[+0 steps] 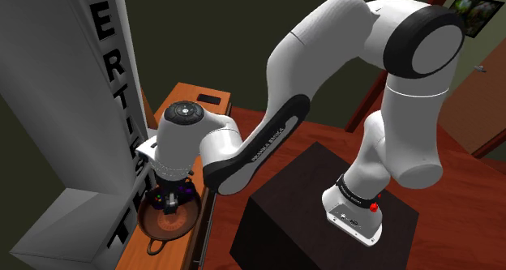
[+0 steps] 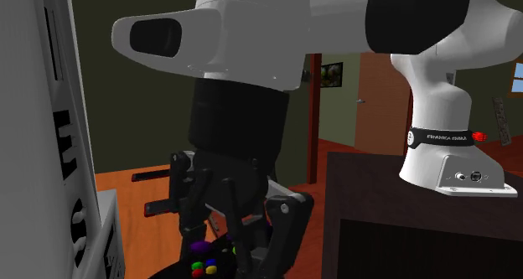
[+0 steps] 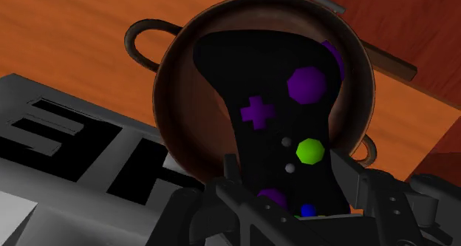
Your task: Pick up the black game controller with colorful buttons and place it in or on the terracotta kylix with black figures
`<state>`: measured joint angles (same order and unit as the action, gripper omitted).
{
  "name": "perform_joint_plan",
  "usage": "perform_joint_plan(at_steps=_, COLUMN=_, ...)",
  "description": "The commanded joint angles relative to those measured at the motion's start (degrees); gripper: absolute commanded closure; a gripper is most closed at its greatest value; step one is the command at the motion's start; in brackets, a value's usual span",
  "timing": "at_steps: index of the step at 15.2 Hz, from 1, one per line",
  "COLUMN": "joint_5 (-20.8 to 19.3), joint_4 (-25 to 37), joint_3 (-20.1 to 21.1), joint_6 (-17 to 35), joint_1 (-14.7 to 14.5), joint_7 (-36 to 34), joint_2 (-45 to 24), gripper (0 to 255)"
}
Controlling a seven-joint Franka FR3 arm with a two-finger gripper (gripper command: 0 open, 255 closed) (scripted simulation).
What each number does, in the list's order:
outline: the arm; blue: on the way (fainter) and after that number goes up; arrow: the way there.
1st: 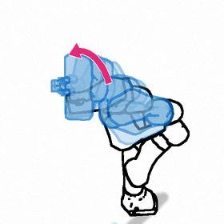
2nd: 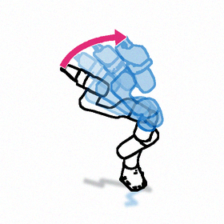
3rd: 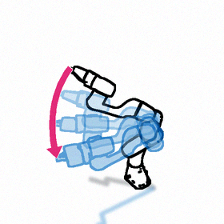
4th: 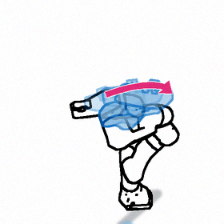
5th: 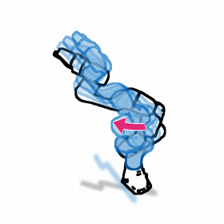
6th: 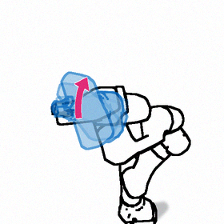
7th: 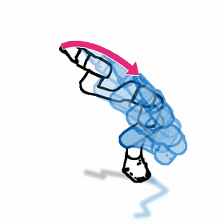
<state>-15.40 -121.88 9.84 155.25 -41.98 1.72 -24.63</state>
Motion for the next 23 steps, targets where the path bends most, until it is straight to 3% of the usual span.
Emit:
perform_joint_plan(at_steps=1, joint_5=-0.7, joint_4=0.3, joint_3=-0.5, joint_6=1.0, joint_1=-0.7, joint_7=-1.0, joint_2=-1.3, gripper=255)
perform_joint_plan(at_steps=10, joint_5=-3.1, joint_4=1.5, joint_3=-2.9, joint_6=5.8, joint_1=-2.6, joint_7=-3.1, joint_2=-7.3, gripper=255)
perform_joint_plan(at_steps=18, joint_5=-3.1, joint_4=1.5, joint_3=-2.9, joint_6=5.8, joint_1=-2.6, joint_7=-3.1, joint_2=-7.3, gripper=255)
perform_joint_plan(at_steps=19, joint_5=-3.0, joint_4=1.5, joint_3=-2.9, joint_6=5.8, joint_1=-2.6, joint_7=-3.1, joint_2=-7.3, gripper=0)
perform_joint_plan(at_steps=23, joint_5=-3.0, joint_4=1.5, joint_3=-2.9, joint_6=5.8, joint_1=-2.6, joint_7=-3.1, joint_2=-7.3, gripper=0)
